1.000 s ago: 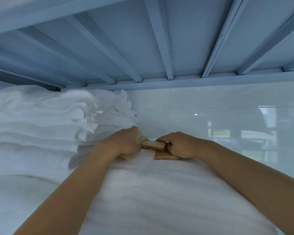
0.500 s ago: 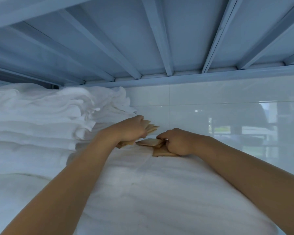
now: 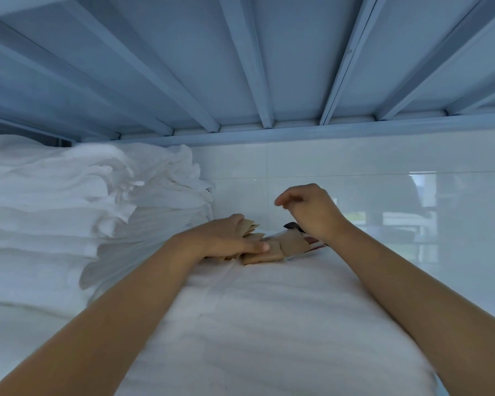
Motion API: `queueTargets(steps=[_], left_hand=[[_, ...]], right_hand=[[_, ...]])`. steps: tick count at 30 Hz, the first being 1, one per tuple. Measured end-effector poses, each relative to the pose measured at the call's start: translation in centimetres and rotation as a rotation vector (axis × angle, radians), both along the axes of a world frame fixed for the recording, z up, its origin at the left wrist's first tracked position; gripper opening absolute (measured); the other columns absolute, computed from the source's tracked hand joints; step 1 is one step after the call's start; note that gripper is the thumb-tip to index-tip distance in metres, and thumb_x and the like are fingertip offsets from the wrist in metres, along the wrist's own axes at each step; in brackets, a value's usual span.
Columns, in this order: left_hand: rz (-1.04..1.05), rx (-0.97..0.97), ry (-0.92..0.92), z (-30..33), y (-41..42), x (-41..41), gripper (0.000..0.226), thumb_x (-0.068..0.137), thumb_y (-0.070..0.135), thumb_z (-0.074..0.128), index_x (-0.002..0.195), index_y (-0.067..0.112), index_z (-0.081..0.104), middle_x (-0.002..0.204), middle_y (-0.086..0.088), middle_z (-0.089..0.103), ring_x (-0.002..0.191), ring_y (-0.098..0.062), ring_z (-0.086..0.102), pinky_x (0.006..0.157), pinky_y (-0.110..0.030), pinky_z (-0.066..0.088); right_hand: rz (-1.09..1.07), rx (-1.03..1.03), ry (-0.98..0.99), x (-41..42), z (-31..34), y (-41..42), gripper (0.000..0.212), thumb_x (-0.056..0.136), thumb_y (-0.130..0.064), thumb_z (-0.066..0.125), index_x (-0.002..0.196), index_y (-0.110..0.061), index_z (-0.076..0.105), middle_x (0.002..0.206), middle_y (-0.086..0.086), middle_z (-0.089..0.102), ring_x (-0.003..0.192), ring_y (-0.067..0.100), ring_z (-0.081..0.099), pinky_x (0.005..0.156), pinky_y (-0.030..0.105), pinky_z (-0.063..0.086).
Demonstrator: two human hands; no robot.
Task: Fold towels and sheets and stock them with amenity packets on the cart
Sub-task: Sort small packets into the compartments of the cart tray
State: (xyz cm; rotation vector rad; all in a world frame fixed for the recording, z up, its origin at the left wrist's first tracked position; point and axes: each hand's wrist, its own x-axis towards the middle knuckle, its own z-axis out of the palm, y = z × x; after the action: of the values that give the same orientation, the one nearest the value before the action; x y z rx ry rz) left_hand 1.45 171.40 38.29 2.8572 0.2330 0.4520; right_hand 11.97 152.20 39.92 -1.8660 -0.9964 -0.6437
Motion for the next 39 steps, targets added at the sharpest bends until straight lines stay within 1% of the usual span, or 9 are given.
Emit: queueTargets(steps=[5,8,12,20,25,29,32,35,39], left_hand=[[0.038,0.031,-0.030,-0.3,0.4,0.5,0.096,0.082,0.077,0.059,0.158,0.031,0.022,0.149,0.000,0.052,0.129,-0.021,0.053,0.094,-0.033,0.043],[0.038,0.036,-0.068,-0.3,0.4,0.7,0.091,0.081,0.077,0.058,0.153,0.029,0.029,0.127,0.001,0.063,0.105,-0.018,0.062,0.093,-0.035,0.051],[0.047,0.057,-0.138,-0.7,0.5,0.7,0.099,0.074,0.074,0.059,0.153,0.028,0.024,0.129,-0.003,0.062,0.102,-0.020,0.059,0.088,-0.036,0.050],[0.038,-0.180,-0.296,-1.2,1.2,0.4,0.093,0.078,0.060,0.067,0.154,0.036,0.021,0.140,0.000,0.054,0.109,-0.020,0.054,0.084,-0.031,0.040],[-0.035,-0.137,-0.056,-0.9,-0.1,-0.3,0.135,0.053,0.103,0.054,0.161,0.034,0.012,0.162,0.008,0.034,0.142,-0.017,0.041,0.093,-0.029,0.033],[-0.052,-0.062,0.019,-0.5,-2.1,-0.3,0.139,0.045,0.103,0.056,0.159,0.035,0.015,0.155,0.005,0.044,0.134,-0.019,0.049,0.100,-0.034,0.044],[-0.039,-0.023,0.012,-0.8,-3.0,0.1,0.135,0.049,0.095,0.065,0.159,0.036,0.012,0.149,0.004,0.050,0.125,-0.019,0.054,0.084,-0.031,0.044],[-0.019,-0.030,-0.061,-1.1,-2.9,0.4,0.130,0.054,0.080,0.072,0.159,0.036,0.011,0.133,0.005,0.056,0.107,-0.016,0.057,0.071,-0.026,0.044],[-0.049,-0.095,-0.145,-1.2,-2.4,0.7,0.120,0.059,0.061,0.080,0.156,0.034,0.016,0.119,0.010,0.053,0.105,-0.014,0.056,0.086,-0.029,0.051]], right_hand=[[-0.254,-0.168,0.230,2.0,-0.1,-1.0,0.028,0.094,-0.028,0.053,0.094,-0.001,0.062,0.101,0.014,0.062,0.099,0.036,0.057,0.076,0.035,0.043],[-0.214,-0.326,0.393,2.3,-0.8,-1.5,0.089,0.086,-0.070,0.059,0.152,-0.013,0.043,0.157,0.004,0.043,0.143,0.026,0.041,0.097,0.035,0.035],[-0.182,-0.607,0.379,1.9,-1.1,-0.9,0.120,0.061,-0.098,0.050,0.155,-0.024,0.039,0.161,-0.004,0.039,0.144,0.022,0.040,0.106,0.035,0.033],[-0.205,-0.578,0.361,1.6,-1.0,-0.1,0.127,0.058,-0.094,0.063,0.154,-0.015,0.038,0.157,-0.002,0.041,0.140,0.021,0.044,0.098,0.032,0.039],[-0.225,-0.586,0.368,0.9,-0.9,0.4,0.126,0.049,-0.094,0.058,0.147,-0.017,0.047,0.152,-0.009,0.047,0.130,0.017,0.051,0.088,0.031,0.041],[-0.273,-0.541,0.380,1.3,-0.9,0.6,0.075,0.071,-0.079,0.064,0.119,-0.021,0.060,0.116,-0.009,0.061,0.093,0.011,0.061,0.064,0.027,0.040],[-0.238,-0.458,0.430,1.4,-0.9,0.5,0.052,0.072,-0.064,0.073,0.092,-0.018,0.059,0.086,-0.003,0.059,0.071,0.014,0.058,0.057,0.027,0.040],[-0.164,-0.347,0.481,0.9,-0.9,0.0,0.054,0.066,-0.055,0.086,0.095,-0.014,0.066,0.090,0.002,0.070,0.081,0.018,0.069,0.069,0.030,0.054],[-0.058,-0.265,0.542,0.2,-0.8,-0.2,0.057,0.064,-0.044,0.091,0.106,-0.008,0.075,0.096,0.008,0.079,0.087,0.020,0.076,0.076,0.032,0.061]])
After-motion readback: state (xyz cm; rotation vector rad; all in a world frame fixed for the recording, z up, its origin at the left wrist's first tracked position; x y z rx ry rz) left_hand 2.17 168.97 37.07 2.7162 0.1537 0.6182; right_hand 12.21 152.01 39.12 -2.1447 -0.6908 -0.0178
